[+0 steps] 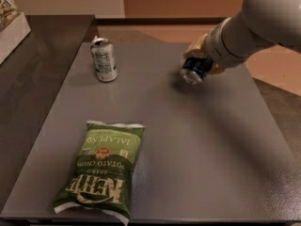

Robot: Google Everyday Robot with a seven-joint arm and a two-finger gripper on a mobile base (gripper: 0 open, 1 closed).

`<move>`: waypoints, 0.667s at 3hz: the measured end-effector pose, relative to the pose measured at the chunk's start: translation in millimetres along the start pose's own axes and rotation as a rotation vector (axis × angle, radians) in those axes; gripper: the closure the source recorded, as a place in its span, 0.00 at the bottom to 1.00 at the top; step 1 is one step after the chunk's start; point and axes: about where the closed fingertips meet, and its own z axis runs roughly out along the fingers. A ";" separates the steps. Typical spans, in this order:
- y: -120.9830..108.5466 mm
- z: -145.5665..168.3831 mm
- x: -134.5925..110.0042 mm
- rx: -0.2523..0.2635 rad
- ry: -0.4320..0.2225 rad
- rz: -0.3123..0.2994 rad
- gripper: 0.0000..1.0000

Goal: Place pepsi can upright

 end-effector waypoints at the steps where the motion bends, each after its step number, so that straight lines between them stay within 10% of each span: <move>1: -2.8 3.9 3.9 0.045 0.039 -0.154 1.00; 2: -5.7 5.4 7.3 0.080 0.069 -0.267 1.00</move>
Offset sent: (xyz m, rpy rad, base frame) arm 0.0070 0.0058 0.0125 -0.2048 -0.5141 0.4387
